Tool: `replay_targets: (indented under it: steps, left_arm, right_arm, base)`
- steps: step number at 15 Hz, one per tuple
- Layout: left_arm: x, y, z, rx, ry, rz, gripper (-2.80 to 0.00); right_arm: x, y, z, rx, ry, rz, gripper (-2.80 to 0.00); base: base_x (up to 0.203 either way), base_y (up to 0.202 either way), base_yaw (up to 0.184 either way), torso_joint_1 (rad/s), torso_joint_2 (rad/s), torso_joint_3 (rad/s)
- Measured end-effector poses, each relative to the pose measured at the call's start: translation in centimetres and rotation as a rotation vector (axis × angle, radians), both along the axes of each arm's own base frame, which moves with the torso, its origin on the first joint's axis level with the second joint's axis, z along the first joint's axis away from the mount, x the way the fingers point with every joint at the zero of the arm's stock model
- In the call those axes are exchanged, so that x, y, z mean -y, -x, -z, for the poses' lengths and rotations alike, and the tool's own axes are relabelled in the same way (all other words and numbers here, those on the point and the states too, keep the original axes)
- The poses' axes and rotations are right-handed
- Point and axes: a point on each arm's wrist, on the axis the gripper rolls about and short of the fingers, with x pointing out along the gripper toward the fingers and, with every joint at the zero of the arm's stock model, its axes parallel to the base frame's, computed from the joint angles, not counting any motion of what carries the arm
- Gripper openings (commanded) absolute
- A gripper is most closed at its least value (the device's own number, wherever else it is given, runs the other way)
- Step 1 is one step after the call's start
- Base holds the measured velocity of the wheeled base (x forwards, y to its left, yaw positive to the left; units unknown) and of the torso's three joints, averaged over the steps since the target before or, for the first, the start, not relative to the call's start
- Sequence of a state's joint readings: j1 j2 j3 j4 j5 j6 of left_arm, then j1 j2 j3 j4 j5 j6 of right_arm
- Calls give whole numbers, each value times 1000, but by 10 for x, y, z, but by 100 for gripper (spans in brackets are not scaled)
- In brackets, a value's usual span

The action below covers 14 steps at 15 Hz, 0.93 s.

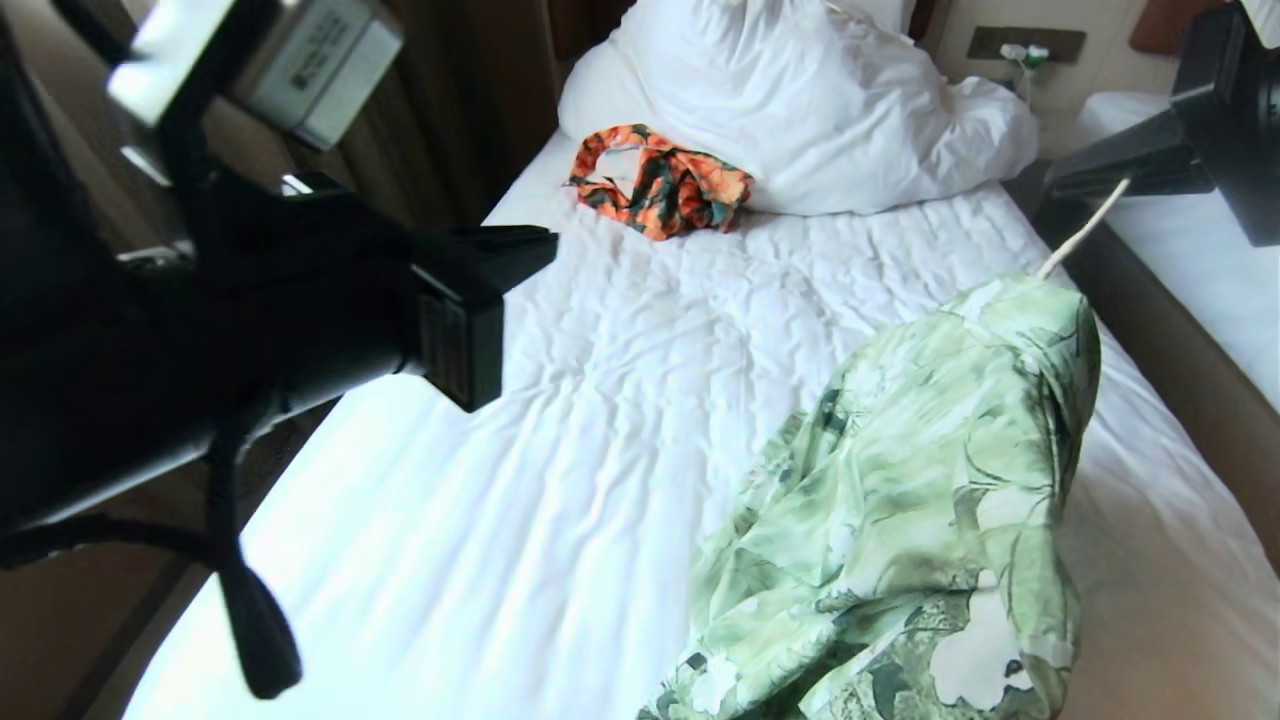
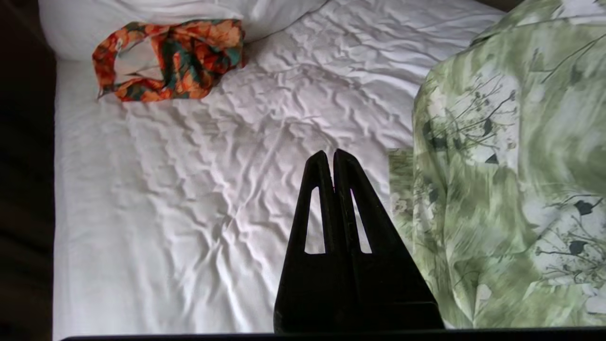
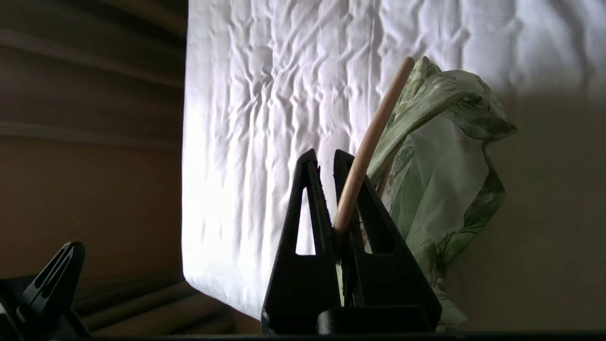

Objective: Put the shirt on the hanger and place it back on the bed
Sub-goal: Take the clothes hanger out of the clothes

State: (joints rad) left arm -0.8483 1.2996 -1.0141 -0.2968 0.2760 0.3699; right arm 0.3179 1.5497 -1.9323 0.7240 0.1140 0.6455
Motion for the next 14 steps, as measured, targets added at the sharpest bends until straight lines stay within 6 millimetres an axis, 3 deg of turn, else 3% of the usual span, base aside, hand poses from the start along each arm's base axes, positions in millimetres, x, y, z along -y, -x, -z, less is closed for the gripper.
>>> replay_targets:
  steps: [3, 6, 14]
  left_arm:
    - [-31, 9, 11, -18, 16, -75, -280]
    - [-50, 18, 16, -13, 34, -120, -280]
    - [-71, 39, 26, -1, 48, -135, -280]
  right_arm:
    - [4, 11, -10, 69, 26, -10, -280]
    - [7, 20, -20, 147, 49, -15, -280]
    - [13, 31, -31, 255, 138, 79, -280]
  base:
    - [0, 0, 0, 73, -339, -265]
    - [0, 0, 0, 118, -473, -347]
    - [0, 0, 0, 174, -532, -363]
